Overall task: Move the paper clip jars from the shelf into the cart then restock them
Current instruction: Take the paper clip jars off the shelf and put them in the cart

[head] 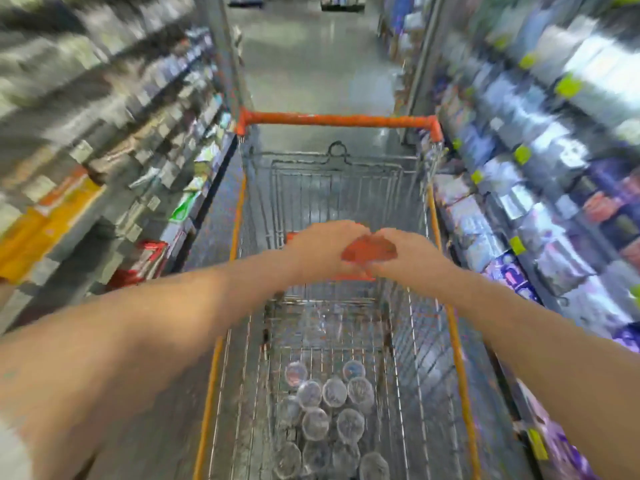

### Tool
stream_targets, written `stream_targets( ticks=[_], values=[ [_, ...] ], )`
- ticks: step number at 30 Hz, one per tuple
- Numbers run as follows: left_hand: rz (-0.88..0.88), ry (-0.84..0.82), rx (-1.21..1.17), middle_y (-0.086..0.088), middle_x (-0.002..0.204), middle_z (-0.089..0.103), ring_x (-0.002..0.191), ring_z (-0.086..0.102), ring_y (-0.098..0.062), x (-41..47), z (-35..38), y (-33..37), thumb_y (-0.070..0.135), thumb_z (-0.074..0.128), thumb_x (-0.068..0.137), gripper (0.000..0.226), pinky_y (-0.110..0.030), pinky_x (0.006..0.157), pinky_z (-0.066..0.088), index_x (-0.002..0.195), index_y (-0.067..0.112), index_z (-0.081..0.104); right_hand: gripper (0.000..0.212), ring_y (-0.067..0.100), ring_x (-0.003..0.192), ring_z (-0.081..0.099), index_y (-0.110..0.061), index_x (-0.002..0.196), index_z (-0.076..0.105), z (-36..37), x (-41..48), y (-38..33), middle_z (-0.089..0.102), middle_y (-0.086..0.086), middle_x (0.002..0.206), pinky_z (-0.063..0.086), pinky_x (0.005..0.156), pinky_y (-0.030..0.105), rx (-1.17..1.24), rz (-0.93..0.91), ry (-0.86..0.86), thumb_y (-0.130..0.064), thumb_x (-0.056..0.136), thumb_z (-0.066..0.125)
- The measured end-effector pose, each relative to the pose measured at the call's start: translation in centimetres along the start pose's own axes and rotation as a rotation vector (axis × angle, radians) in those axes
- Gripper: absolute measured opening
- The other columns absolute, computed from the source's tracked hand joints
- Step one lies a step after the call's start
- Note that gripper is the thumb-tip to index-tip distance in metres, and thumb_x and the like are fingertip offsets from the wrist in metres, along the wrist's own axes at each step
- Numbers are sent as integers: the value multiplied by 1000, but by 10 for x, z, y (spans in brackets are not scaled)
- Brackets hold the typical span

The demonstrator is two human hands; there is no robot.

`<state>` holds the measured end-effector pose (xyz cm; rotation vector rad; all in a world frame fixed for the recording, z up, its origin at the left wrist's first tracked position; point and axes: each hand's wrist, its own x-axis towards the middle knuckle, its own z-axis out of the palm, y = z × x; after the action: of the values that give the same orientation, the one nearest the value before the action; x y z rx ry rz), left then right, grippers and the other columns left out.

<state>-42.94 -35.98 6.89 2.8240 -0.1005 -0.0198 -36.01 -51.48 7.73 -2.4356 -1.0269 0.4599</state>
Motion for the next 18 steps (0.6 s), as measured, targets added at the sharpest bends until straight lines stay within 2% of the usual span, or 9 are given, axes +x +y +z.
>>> stream_targets(
  ticks=[3,6,8,10,12,14,15,18],
  values=[
    [-3,84,1,2,122,56,109,54,-17,-24,-63,33,38,64,84,45,-28,88,40,124,21,53,30,17,87,55,-15,99,59,-46,-24,-35,60,-1,88,38,72,29,-39,-81,76,-39,82,67],
    [5,173,30,-6,120,58,112,53,-23,-52,-108,62,25,62,88,38,-23,83,34,123,12,55,22,14,76,50,-18,79,52,-82,-47,-69,52,-5,72,34,63,26,-131,-195,132,-35,84,66],
    [-9,237,77,-7,121,57,113,51,-22,-75,-134,81,16,60,85,40,-23,82,31,124,13,54,19,15,76,51,-21,74,53,-102,-65,-93,56,-2,74,36,71,29,-153,-274,187,-31,84,67],
    [-41,350,78,-4,118,60,109,53,-19,-104,-157,97,21,57,82,40,-23,85,34,122,16,56,8,19,80,59,-21,84,65,-119,-79,-114,65,0,82,43,79,32,-107,-372,236,-28,82,69],
    [-93,473,77,-1,111,63,102,55,-14,-140,-178,112,28,58,80,37,-20,80,36,116,17,60,16,16,83,63,-19,98,68,-130,-93,-138,68,-3,86,47,77,27,-66,-458,245,-26,83,68],
    [-159,559,88,2,108,64,97,53,-7,-179,-194,122,24,62,84,28,-14,73,31,112,18,61,11,9,77,61,-28,94,65,-134,-105,-164,63,-13,79,42,68,13,-39,-551,231,-24,84,67],
    [-194,599,104,3,107,65,94,52,-3,-201,-201,126,23,63,85,25,-12,72,31,110,18,62,12,4,73,58,-33,90,63,-134,-112,-179,60,-17,75,39,65,10,-29,-608,219,-25,84,67],
    [-331,672,161,4,109,64,95,51,-2,-273,-217,133,22,60,88,24,-13,76,33,111,18,62,11,-1,73,57,-36,92,60,-123,-134,-230,59,-21,76,41,65,12,-10,-753,164,-29,85,65]
  ],
)
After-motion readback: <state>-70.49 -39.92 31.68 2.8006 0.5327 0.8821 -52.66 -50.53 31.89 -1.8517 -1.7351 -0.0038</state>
